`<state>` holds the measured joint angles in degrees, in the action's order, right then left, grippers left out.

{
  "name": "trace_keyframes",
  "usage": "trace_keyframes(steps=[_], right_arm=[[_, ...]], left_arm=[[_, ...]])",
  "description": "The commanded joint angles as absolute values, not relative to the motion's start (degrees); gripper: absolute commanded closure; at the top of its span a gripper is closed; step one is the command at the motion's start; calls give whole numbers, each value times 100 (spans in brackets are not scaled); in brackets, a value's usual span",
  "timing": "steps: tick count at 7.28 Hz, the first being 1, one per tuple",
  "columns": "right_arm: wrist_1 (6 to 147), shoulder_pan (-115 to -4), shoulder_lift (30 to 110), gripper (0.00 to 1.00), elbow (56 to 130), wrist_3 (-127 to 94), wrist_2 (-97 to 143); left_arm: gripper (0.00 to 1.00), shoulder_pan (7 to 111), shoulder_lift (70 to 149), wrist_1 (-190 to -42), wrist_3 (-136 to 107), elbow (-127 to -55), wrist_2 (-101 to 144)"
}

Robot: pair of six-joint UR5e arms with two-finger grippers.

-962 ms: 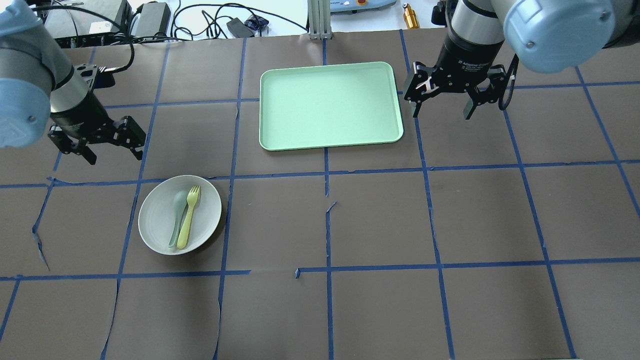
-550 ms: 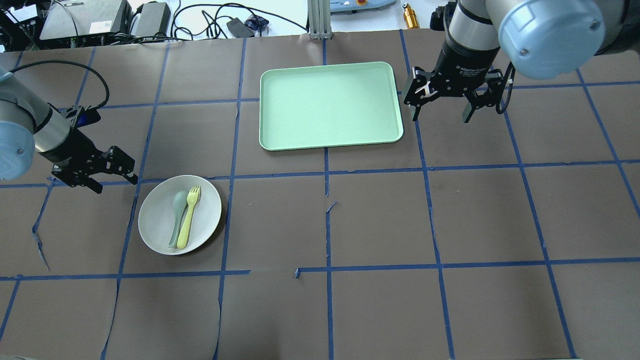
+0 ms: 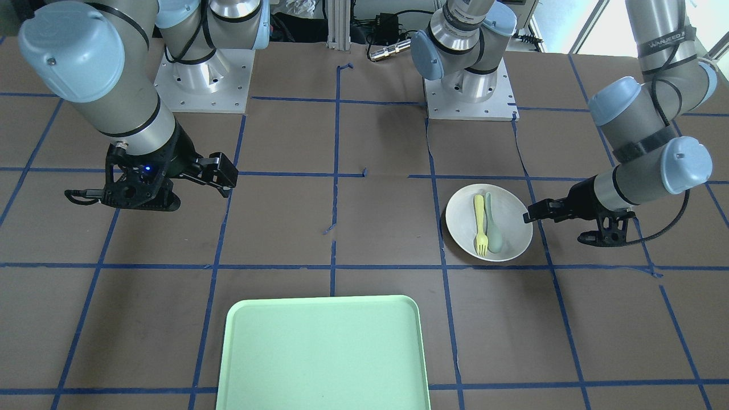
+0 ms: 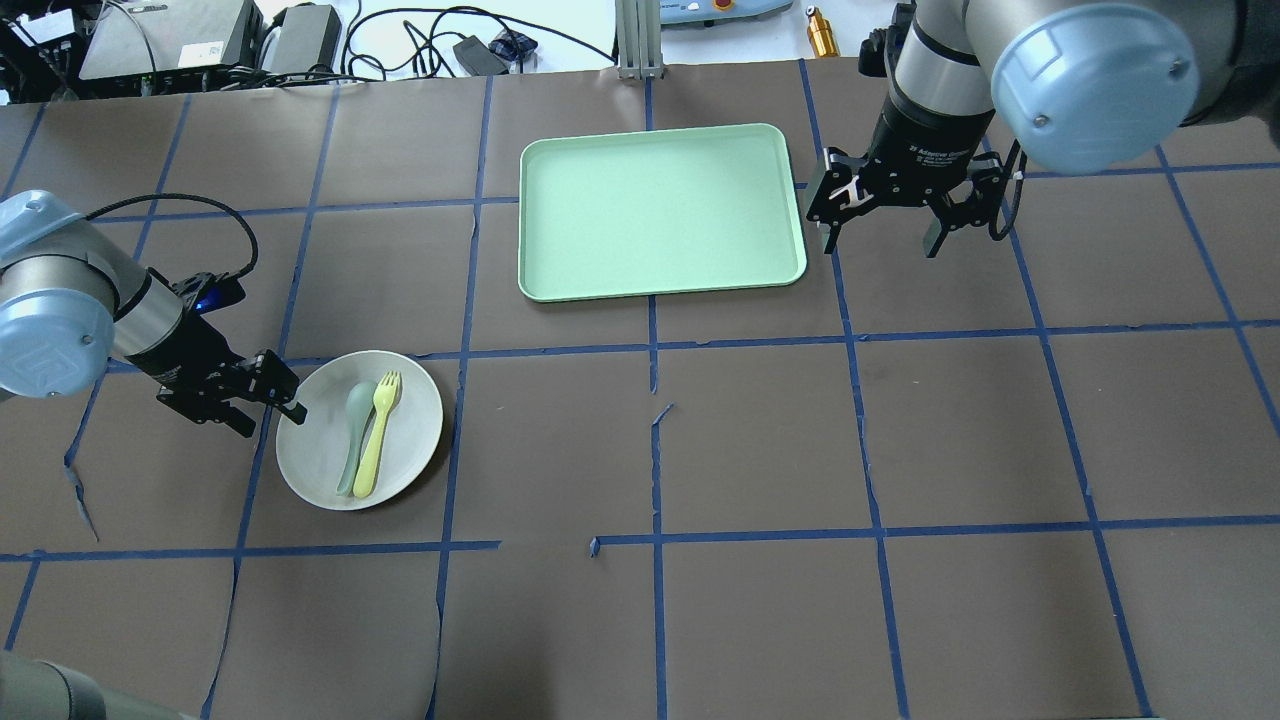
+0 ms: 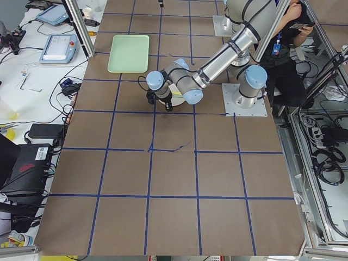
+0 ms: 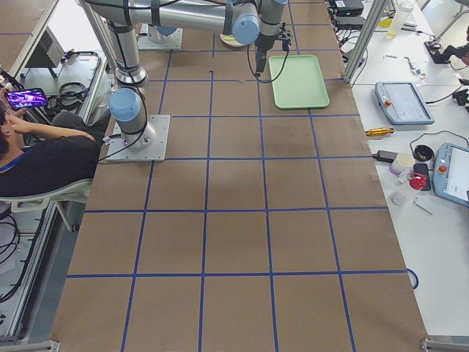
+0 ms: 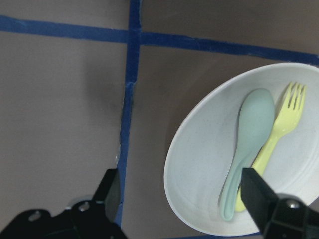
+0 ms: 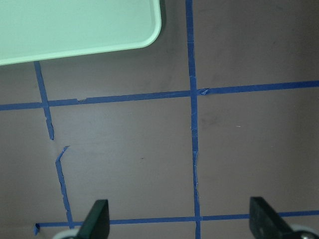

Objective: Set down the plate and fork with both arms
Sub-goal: 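Move the left gripper outward and down to grasp the white plate's rim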

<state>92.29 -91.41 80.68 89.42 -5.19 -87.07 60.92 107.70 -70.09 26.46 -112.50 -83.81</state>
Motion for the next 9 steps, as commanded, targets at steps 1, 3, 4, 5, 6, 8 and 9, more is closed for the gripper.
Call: trace_keyframes(steps=[1, 3, 4, 5, 6, 8, 9], right_arm=[[9229, -9141, 8068, 0, 8965, -519, -8701], [9237, -9141, 8068, 0, 8965, -510, -8701], [9237, -9141, 8068, 0, 8965, -510, -8701], [9316, -9141, 8068, 0, 8965, -510, -8701], [9316, -9141, 8068, 0, 8965, -510, -8701], [9386, -9141, 8068, 0, 8956, -501, -8701], [9465, -9141, 8068, 0, 8956, -475, -8701]], left_arm=[[31, 6091, 11012, -6865, 2838, -11259, -8385], [83, 6100, 11074, -6855, 2874, -11215, -8393], [100, 6100, 11066, -6795, 2987, -11171, -8394], [100, 6100, 11065, -6777, 2971, -11058, -8376], [100, 6100, 11039, -6881, 2962, -10830, -8332], [100, 6100, 10995, -7719, 2813, -10016, -7817], [100, 6126, 11030, -8308, 2230, -9480, -7465]])
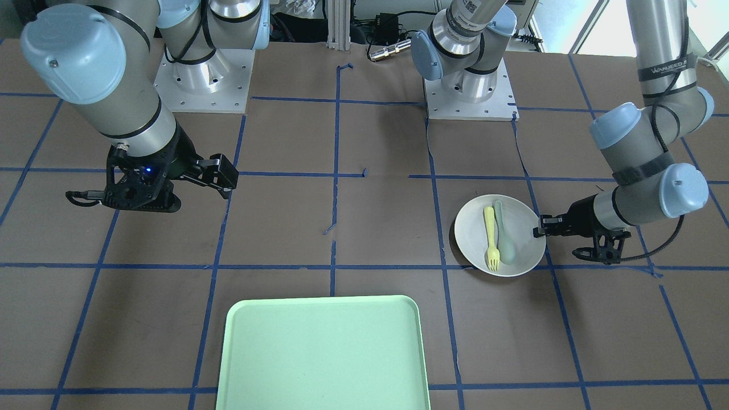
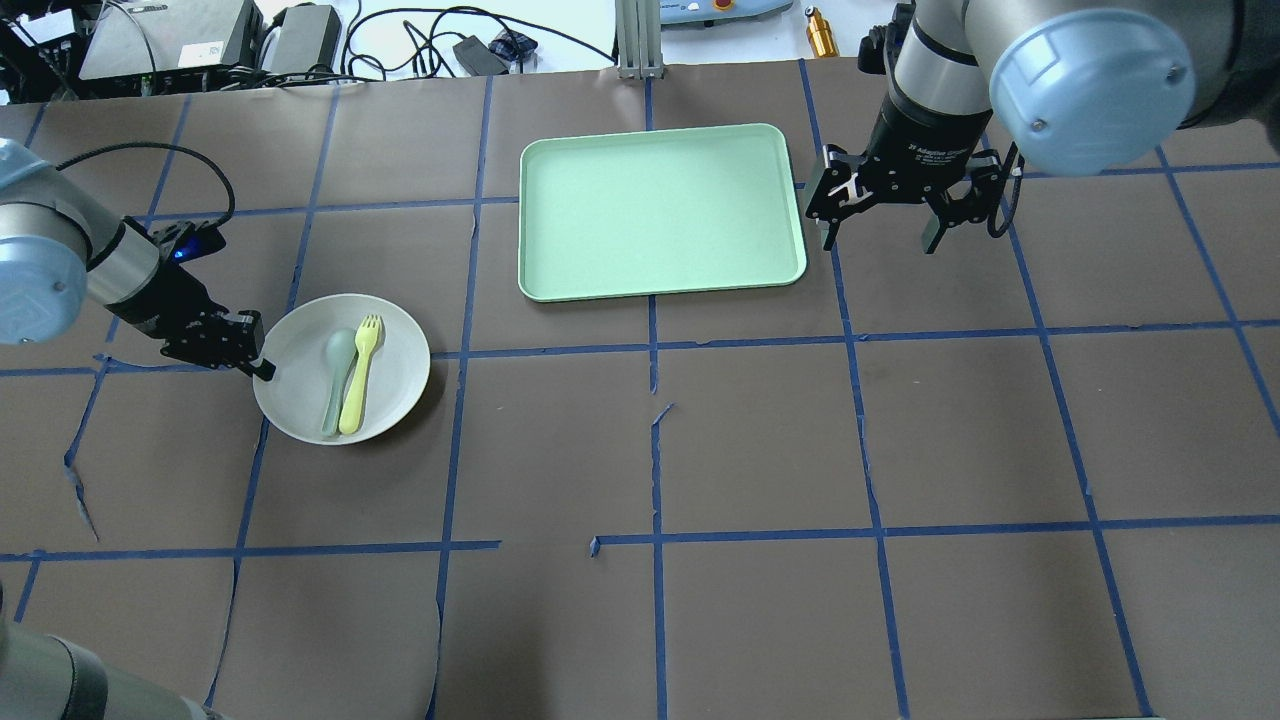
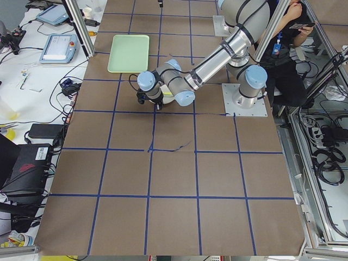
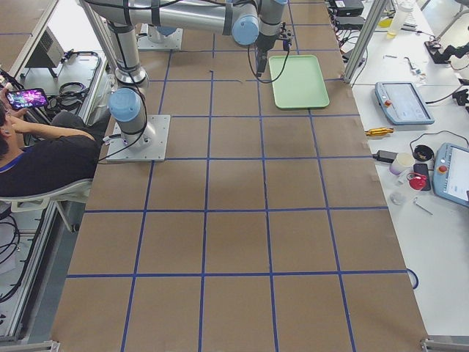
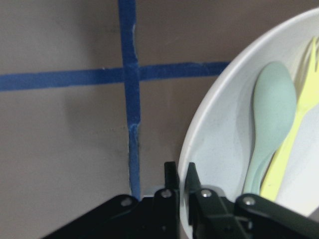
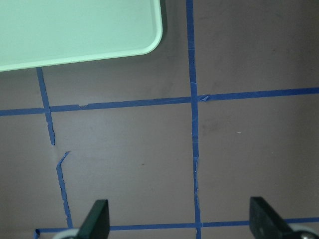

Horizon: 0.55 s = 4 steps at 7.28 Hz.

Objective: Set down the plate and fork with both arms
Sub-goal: 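Carry the plate with the left gripper and lower it onto the tray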

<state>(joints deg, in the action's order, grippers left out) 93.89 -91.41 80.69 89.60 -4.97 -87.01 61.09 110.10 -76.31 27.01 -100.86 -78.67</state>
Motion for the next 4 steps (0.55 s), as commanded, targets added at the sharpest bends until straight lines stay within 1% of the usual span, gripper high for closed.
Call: trace_keyframes(steps=[1, 2, 3, 4], right_arm=[[9466, -9141, 8068, 0, 8956, -457, -8701], [9466, -9141, 8060, 0, 8965, -457, -8701], [9440, -9141, 8060, 0, 8965, -448, -8710], [9439, -9141, 8060, 0, 8965, -448, -8710]], left_arm=[[100, 6309, 11100, -8558, 1823, -9118, -6862], [100, 6641, 11222, -8482, 1080, -8897, -6481], [100, 7288, 11467, -7881, 263, -8686, -6060], [100, 7956, 11879, -7214, -267, -8466, -6030]])
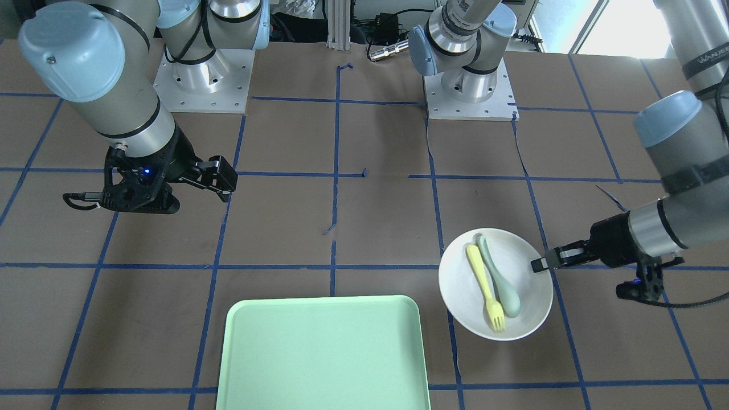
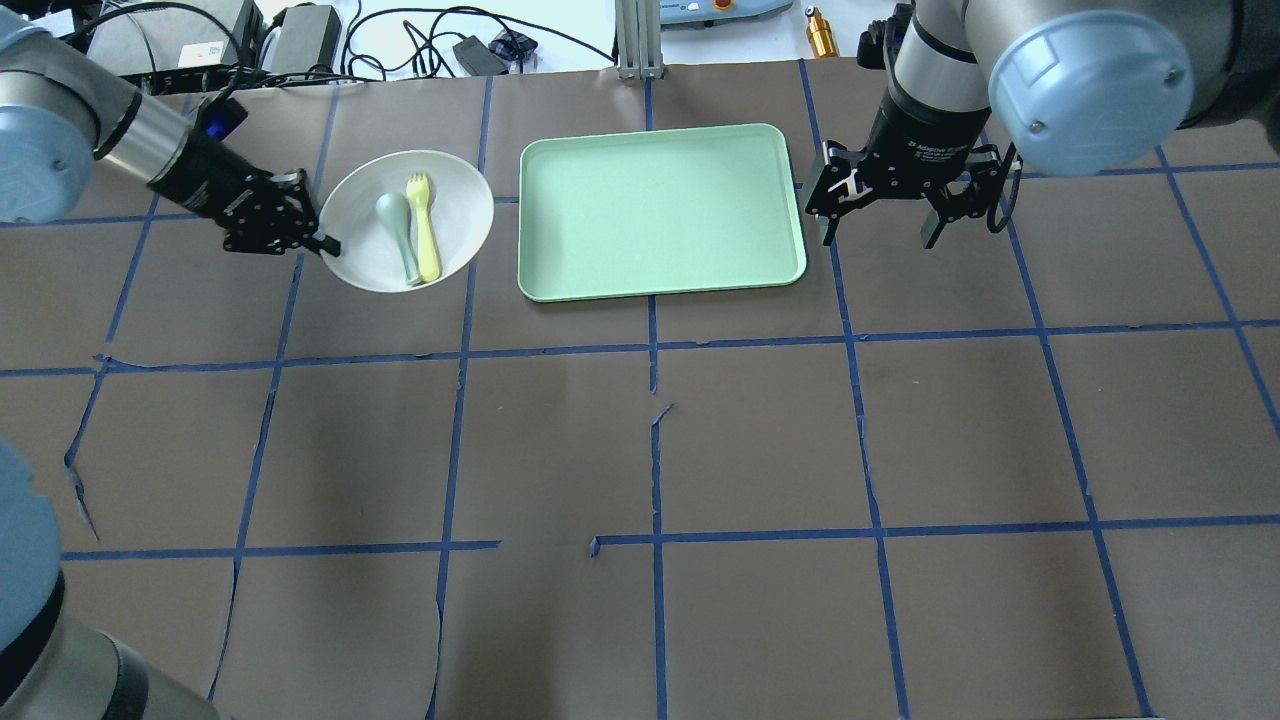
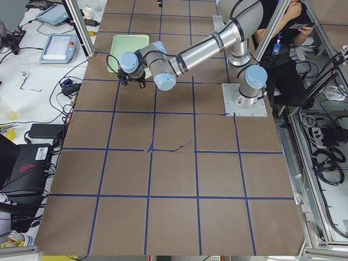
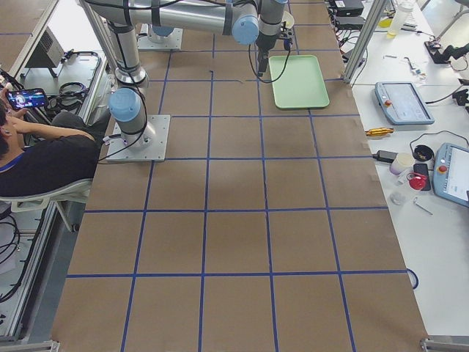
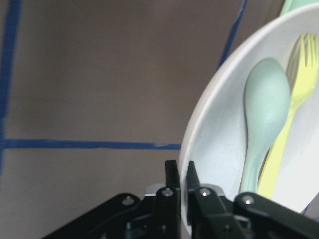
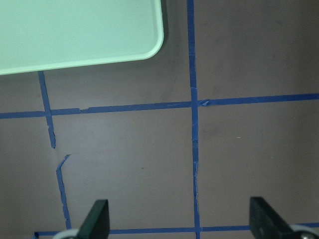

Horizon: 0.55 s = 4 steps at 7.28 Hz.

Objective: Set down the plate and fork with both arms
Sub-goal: 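Carry the plate with the left gripper and lower it onto the tray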

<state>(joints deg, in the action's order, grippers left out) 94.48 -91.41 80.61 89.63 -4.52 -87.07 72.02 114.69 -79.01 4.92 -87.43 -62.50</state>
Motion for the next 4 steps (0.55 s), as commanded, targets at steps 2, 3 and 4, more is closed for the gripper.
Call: trace_keyframes(steps=[2, 3, 4], right_arm=[[9439, -9141, 8060, 0, 8974, -457, -8701], [9431, -9141, 8068, 0, 8974, -509, -8692], [9431, -9141, 8068, 0, 8974, -510, -8692]], left_arm=[[100, 8523, 12687, -6716, -256, -7844, -6029], [100, 8778, 13048, -6671, -177, -7440, -6064], [100, 9006, 13304, -6671, -19, -7235, -6099]])
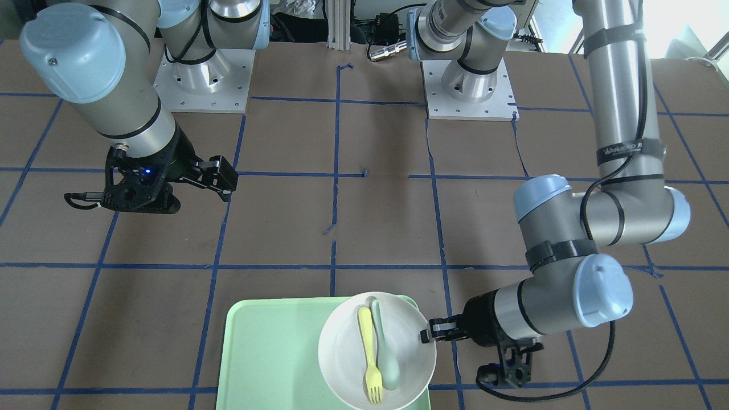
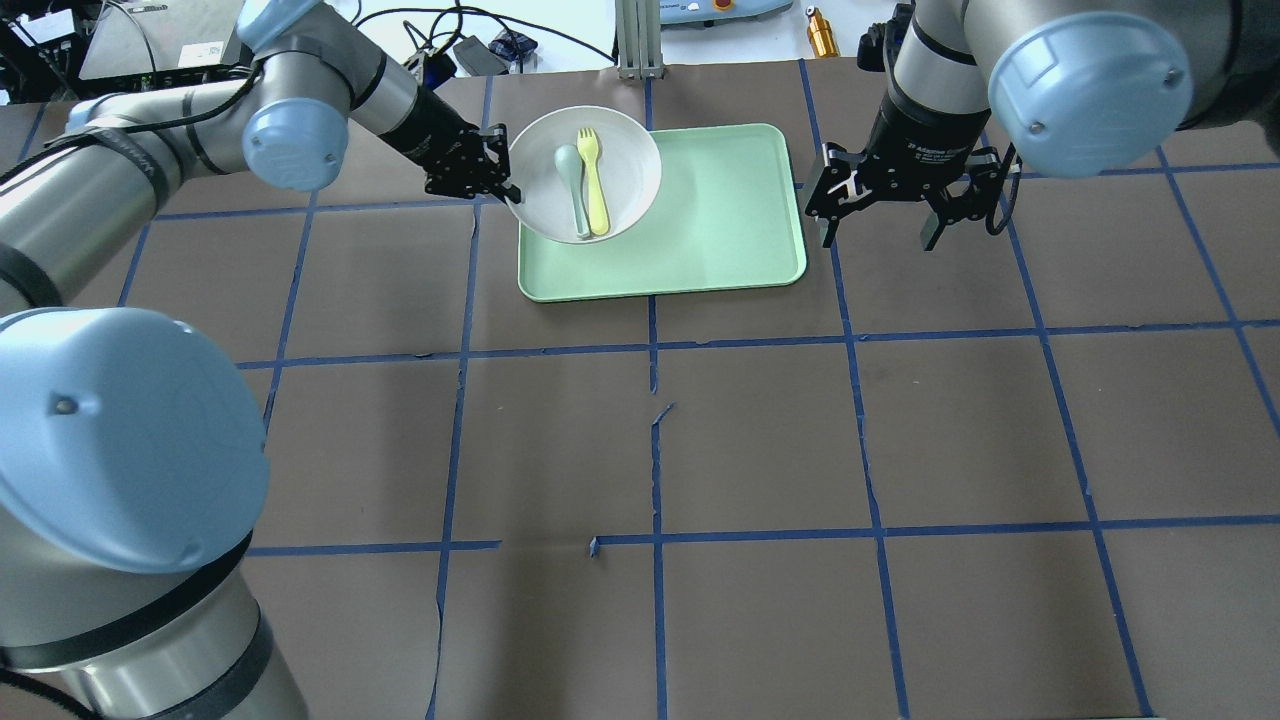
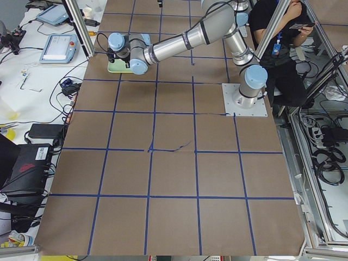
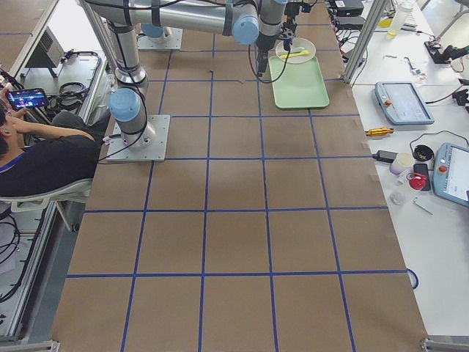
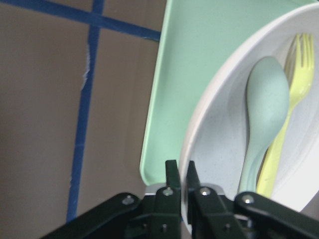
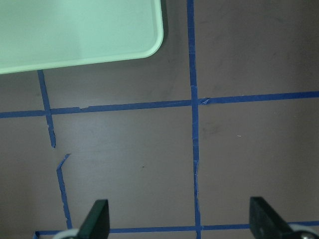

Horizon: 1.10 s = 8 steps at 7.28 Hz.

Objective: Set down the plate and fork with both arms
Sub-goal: 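Carry the plate with the left gripper and lower it onto the tray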

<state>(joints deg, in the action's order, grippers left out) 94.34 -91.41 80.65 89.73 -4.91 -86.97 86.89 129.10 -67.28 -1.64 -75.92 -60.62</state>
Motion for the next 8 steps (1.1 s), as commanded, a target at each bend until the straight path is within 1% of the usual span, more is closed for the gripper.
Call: trace_keyframes(steps=[1, 4, 5, 6, 8], right_arm=[[9431, -9141, 8060, 0, 8974, -501, -8692], [9448, -9141, 8060, 0, 8974, -527, -8684], [9457, -9141, 8060, 0, 8974, -527, -8675], [9474, -9141, 8060, 0, 8965, -510, -8675], [10103, -9149, 7893, 0, 8913, -422, -8684]], left_arm=[[100, 9165, 13446, -6662, -18, -7199, -6100], [100, 9386, 13579, -6618, -87, -7216, -6161], [67, 9395, 13588, -6549, -97, -7233, -6152], [27, 9396, 13640, -6313, -88, -7242, -6152], [0, 9396, 13624, -6022, -97, -7216, -6161]])
